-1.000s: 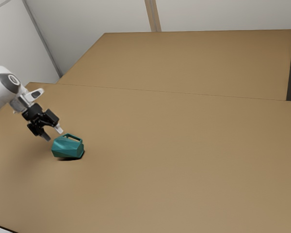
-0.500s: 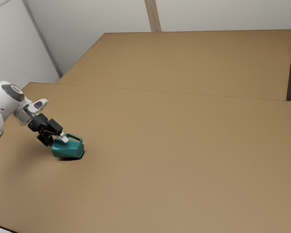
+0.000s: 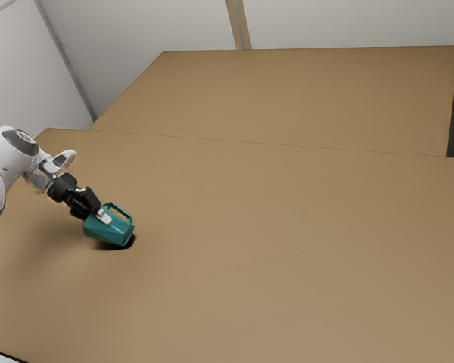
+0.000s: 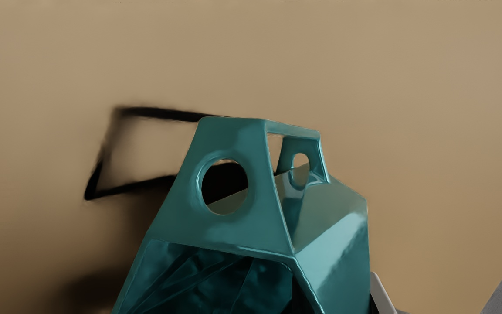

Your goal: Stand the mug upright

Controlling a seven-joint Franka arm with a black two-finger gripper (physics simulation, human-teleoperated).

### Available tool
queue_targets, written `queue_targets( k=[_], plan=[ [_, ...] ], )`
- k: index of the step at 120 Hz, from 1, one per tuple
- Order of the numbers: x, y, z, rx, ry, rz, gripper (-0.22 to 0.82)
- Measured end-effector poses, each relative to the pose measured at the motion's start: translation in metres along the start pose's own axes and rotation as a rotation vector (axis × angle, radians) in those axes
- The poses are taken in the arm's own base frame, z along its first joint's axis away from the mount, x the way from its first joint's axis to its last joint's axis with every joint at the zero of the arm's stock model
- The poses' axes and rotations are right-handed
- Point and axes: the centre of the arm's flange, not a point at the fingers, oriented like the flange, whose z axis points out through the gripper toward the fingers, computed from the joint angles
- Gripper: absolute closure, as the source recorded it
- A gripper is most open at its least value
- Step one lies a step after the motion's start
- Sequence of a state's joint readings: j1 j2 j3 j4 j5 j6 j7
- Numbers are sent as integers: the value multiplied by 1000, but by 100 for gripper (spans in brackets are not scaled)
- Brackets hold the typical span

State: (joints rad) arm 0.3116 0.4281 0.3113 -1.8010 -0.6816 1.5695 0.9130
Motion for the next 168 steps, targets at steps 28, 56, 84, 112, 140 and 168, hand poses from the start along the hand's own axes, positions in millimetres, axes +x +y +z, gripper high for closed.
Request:
queue_targets(
  k=[28, 56, 84, 112, 140, 168],
  plan=[
    [13, 19, 7, -29, 19, 47, 75],
    [26, 47, 13, -22, 9, 95, 77],
    [56, 102, 34, 68, -49, 183, 77],
    [69, 152, 64, 316, -141, 278, 77],
    [61, 183, 90, 515, -215, 326, 77],
    [41, 197, 120, 652, -264, 342, 78]
  ],
)
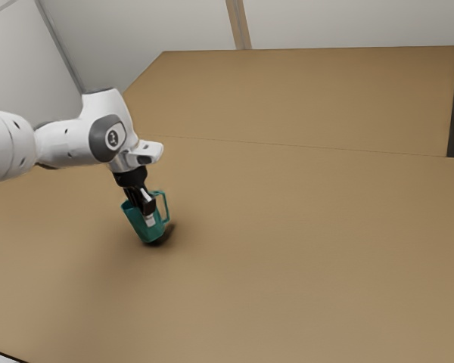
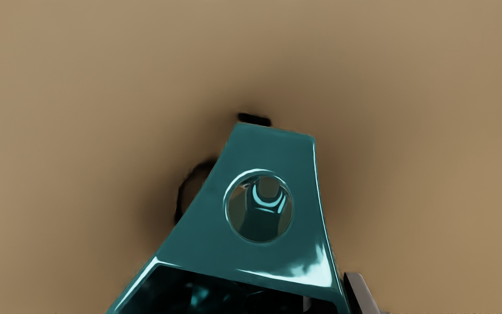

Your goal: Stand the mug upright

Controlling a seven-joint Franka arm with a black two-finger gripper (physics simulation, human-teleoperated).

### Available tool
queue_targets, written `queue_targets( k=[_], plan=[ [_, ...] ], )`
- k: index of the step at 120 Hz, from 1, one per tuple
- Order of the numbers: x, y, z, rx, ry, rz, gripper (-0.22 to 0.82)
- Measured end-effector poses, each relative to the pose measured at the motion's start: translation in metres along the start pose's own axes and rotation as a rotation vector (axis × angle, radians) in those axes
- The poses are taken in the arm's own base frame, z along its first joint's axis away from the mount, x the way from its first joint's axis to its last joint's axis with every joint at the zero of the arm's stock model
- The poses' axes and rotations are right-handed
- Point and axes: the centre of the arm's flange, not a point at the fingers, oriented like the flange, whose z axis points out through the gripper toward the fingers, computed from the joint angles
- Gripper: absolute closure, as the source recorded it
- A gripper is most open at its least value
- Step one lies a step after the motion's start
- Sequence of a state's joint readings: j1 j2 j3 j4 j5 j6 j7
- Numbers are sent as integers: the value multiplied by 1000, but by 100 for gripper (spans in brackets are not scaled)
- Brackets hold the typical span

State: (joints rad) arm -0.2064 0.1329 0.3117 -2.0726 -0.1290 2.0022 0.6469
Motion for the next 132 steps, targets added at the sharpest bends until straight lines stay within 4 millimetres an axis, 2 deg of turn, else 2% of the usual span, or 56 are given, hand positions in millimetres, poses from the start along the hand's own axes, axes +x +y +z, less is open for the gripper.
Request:
queue_targets(
  k=[16, 41, 59, 108, 132],
  plan=[
    [0, 18, 14, 74, -28, 9, 78],
    [11, 32, 14, 207, -50, 27, 78],
    [17, 34, 16, 248, -42, 2, 78],
    [23, 23, 29, 246, 10, -120, 78],
    [23, 28, 30, 237, 21, -134, 35]
  ],
)
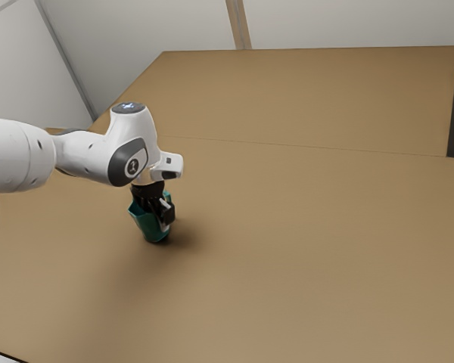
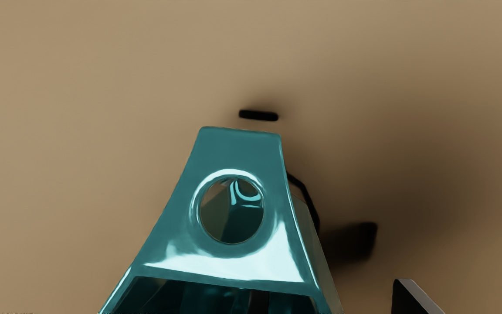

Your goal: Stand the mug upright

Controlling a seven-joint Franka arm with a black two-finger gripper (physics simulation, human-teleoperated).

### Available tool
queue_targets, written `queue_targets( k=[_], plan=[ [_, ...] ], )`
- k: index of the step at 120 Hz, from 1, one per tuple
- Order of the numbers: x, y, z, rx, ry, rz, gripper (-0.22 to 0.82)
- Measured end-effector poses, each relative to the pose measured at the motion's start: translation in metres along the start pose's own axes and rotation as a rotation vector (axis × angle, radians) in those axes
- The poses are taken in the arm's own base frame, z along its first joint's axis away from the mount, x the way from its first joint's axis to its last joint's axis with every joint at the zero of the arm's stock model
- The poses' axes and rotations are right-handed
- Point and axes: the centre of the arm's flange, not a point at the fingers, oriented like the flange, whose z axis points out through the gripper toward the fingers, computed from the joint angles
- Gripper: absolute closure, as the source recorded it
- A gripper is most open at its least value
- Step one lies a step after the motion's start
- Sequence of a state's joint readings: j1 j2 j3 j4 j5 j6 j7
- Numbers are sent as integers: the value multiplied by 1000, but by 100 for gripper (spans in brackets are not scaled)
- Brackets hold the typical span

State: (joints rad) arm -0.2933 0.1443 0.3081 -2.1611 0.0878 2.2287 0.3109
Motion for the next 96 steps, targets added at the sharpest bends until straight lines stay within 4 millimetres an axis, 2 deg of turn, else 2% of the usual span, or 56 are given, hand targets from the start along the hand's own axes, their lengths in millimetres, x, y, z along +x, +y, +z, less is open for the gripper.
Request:
queue_targets(
  k=[20, 40, 56, 77, 96],
  plan=[
    [-1, -1, -10, 5, 18, -8, 16],
    [-4, -1, -49, 10, 86, -16, 7],
    [1, -10, -98, 25, 155, -32, 4],
    [13, -29, -185, 58, 235, -61, 2],
    [7, -40, -250, 75, 243, -83, 1]
  ],
)
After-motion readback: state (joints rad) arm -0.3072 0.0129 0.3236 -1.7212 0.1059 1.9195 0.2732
